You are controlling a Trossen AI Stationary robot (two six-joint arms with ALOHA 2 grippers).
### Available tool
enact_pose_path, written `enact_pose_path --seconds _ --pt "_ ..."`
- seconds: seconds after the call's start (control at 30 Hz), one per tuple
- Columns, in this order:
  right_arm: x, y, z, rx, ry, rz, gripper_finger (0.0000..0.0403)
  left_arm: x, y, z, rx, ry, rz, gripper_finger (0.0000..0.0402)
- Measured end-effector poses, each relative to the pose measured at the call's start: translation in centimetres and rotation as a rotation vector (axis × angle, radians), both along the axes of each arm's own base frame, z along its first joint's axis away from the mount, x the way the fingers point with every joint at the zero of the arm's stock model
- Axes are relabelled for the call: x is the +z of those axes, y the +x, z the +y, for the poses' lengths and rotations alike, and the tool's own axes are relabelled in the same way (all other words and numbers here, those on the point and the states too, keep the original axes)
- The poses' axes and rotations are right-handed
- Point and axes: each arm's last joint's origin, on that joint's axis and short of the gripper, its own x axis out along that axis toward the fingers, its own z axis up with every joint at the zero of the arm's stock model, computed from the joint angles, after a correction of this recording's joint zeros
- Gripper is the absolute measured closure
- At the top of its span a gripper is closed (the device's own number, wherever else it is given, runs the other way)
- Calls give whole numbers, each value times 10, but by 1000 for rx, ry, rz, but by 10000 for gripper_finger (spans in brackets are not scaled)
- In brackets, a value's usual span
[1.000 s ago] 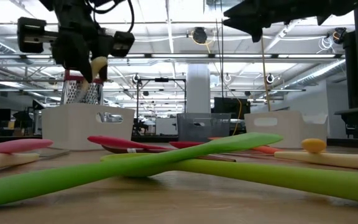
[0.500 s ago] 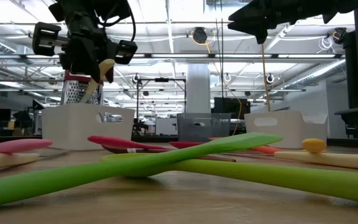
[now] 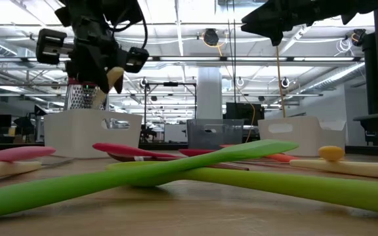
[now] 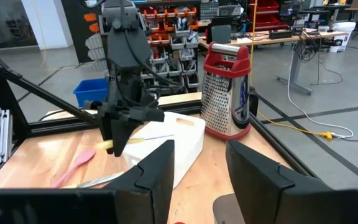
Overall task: Pick & Place Kitchen Items
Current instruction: Put the yellow table knife into the left white bin, then put the blue spatula into the black bin
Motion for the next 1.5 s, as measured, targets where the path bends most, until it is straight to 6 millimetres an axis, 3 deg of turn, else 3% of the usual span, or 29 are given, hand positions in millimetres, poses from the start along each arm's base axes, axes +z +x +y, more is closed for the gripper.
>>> enact_pose_path --seconds 0.3,0.67,0.87,1.2,1.5 --pt "0 0 0 0 1 4 264 -7 3 2 -16 67 25 261" --pt "-1 0 0 0 2 6 264 -1 2 2 -43 88 -25 190" --pt "-2 0 0 0 5 19 264 14 6 1 -50 132 -172 192" --pt "-7 -1 0 3 -8 79 264 42 15 -23 -8 448 -436 194" --pt "-11 -1 0 4 -1 112 264 43 14 -56 -286 713 -496 195"
